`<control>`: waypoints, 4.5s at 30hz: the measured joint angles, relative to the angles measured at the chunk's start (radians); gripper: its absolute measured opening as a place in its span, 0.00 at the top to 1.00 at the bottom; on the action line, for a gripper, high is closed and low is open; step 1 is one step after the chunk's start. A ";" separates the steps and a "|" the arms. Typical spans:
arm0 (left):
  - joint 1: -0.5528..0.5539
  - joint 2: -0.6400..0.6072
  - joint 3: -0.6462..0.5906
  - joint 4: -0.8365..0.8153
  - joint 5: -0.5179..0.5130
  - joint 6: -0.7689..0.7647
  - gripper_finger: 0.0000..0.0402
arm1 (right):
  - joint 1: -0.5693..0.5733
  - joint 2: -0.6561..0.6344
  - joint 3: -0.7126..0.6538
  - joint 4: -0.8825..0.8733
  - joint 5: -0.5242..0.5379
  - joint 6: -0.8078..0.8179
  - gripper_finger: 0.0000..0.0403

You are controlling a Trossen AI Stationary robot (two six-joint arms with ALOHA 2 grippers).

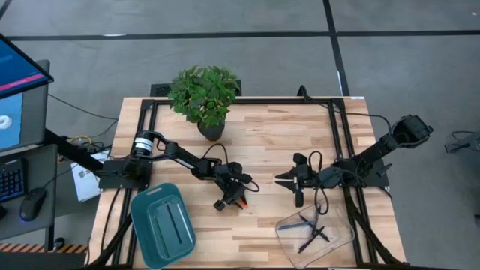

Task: Sort pens & pencils
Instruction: Put the orange pencil into the blue bin

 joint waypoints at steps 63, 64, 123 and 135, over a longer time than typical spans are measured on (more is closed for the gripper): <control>0.026 0.127 -0.004 0.243 0.107 -0.148 0.96 | 0.058 0.000 0.000 0.003 0.001 0.000 0.75; 0.026 0.128 -0.003 0.247 0.108 -0.152 0.97 | 0.058 0.000 0.000 0.003 0.001 0.000 0.75; 0.026 -0.359 0.278 -0.612 -0.141 0.054 0.97 | 0.116 -0.152 0.000 0.026 0.001 -0.132 0.75; -0.026 -0.373 0.389 -0.871 0.178 0.019 0.97 | 0.153 -0.151 0.000 0.016 0.001 -0.132 0.75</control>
